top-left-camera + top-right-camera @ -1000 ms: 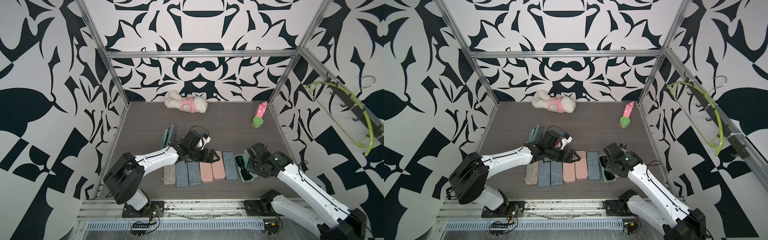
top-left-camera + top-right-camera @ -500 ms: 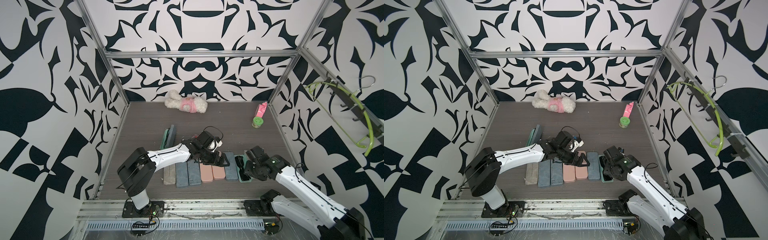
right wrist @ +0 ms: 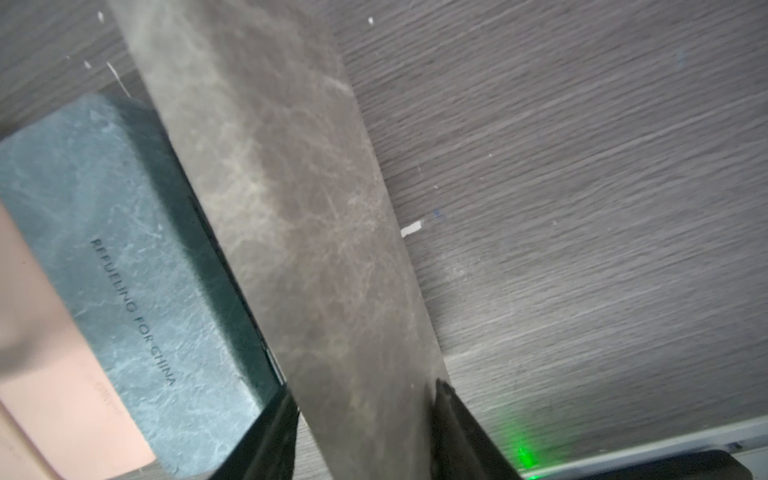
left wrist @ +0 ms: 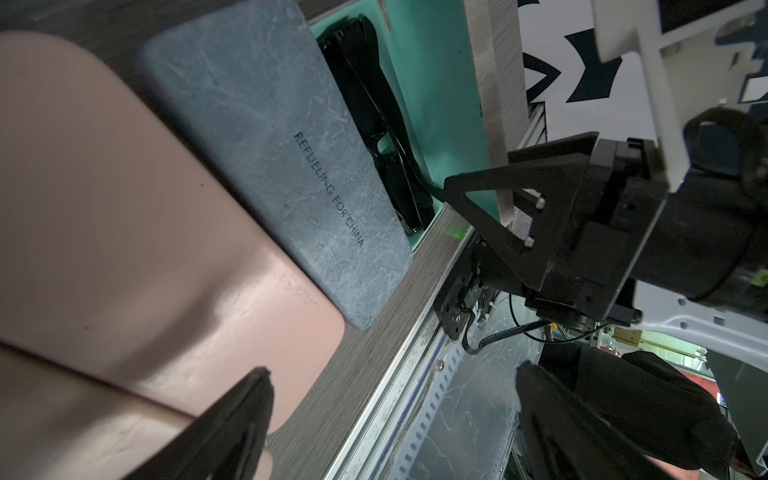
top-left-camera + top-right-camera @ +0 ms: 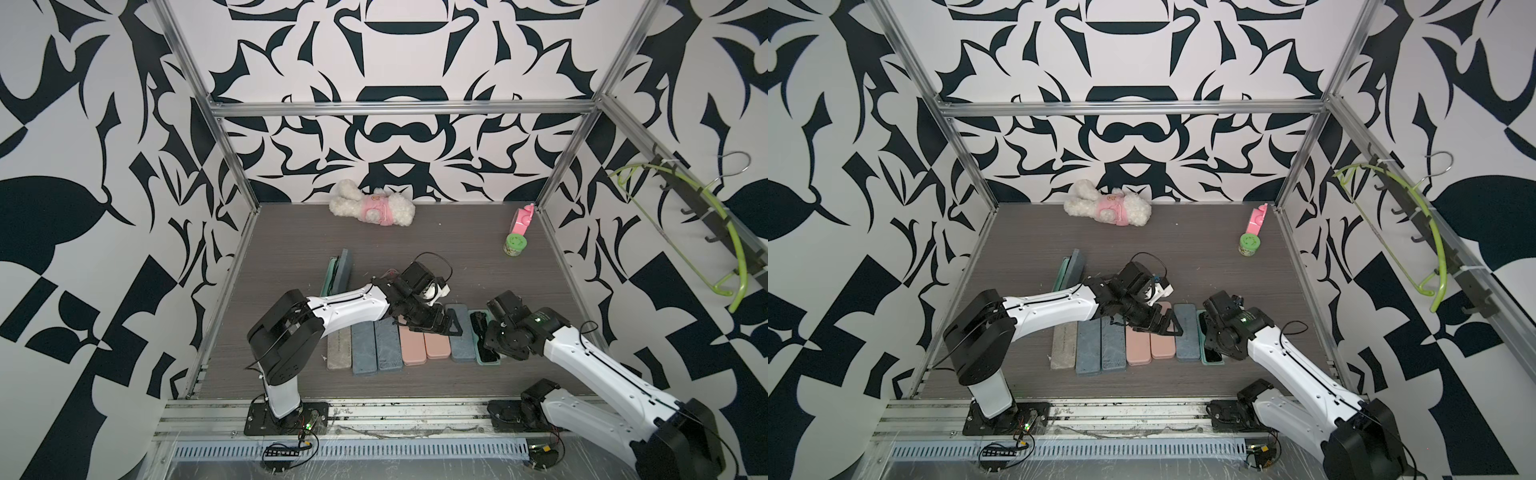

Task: Close the glasses case
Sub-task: Place the glasses case at the center of the board, then close the glasses case at the center of the board.

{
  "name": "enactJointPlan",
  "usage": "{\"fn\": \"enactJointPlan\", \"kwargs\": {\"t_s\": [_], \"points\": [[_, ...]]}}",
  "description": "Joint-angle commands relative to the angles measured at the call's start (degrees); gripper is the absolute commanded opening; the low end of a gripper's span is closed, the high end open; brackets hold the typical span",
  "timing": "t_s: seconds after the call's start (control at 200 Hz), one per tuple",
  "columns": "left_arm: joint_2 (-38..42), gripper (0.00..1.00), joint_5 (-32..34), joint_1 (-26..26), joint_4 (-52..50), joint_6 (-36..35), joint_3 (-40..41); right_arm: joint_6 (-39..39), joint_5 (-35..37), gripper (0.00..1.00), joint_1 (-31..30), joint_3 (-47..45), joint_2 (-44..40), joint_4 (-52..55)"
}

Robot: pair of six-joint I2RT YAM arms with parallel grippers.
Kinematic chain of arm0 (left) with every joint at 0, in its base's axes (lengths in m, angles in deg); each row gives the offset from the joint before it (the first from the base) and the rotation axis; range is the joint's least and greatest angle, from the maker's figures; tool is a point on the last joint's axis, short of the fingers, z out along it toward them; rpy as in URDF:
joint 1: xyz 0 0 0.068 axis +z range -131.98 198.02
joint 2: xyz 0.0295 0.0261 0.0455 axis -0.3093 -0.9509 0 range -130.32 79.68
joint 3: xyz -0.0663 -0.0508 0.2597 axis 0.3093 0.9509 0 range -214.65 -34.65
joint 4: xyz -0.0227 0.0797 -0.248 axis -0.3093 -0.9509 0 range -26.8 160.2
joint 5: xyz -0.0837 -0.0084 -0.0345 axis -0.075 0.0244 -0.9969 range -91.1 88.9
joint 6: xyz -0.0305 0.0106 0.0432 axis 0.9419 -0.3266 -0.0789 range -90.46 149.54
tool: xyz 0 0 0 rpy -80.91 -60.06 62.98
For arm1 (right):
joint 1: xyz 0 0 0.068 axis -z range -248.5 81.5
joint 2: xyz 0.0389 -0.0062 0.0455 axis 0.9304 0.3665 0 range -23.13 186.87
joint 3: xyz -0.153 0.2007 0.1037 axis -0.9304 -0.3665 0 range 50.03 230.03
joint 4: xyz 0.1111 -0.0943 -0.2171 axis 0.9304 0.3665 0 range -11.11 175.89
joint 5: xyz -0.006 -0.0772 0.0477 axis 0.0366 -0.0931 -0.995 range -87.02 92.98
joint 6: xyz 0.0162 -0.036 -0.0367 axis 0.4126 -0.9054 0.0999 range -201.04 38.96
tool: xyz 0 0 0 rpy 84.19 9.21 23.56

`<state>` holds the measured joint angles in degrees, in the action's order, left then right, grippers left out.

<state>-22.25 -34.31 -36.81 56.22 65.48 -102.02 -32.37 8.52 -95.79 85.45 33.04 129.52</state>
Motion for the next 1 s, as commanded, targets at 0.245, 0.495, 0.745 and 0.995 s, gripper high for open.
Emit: {"fn": "enactJointPlan", "kwargs": {"t_s": [0.245,0.495,0.745,0.995], "points": [[-1.7,0.96,-1.7,-0.2,-0.4,-0.9,-0.4,-1.8,-0.6,0.55,0.4,4.4,-0.2,-2.1],[-1.0,0.96,-1.5,-0.2,-1.1,-0.5,-0.6,-2.7,-4.3,0.57,0.8,6.2,-2.0,-0.9],[-1.7,0.95,-2.5,-0.2,-0.8,0.4,-0.6,-2.9,-6.1,0.58,1.1,7.0,-6.7,0.5],[-2.8,0.94,-3.6,-0.6,-0.9,0.4,-0.9,-3.7,-7.3,0.58,1.3,6.9,-6.4,0.7]]}}
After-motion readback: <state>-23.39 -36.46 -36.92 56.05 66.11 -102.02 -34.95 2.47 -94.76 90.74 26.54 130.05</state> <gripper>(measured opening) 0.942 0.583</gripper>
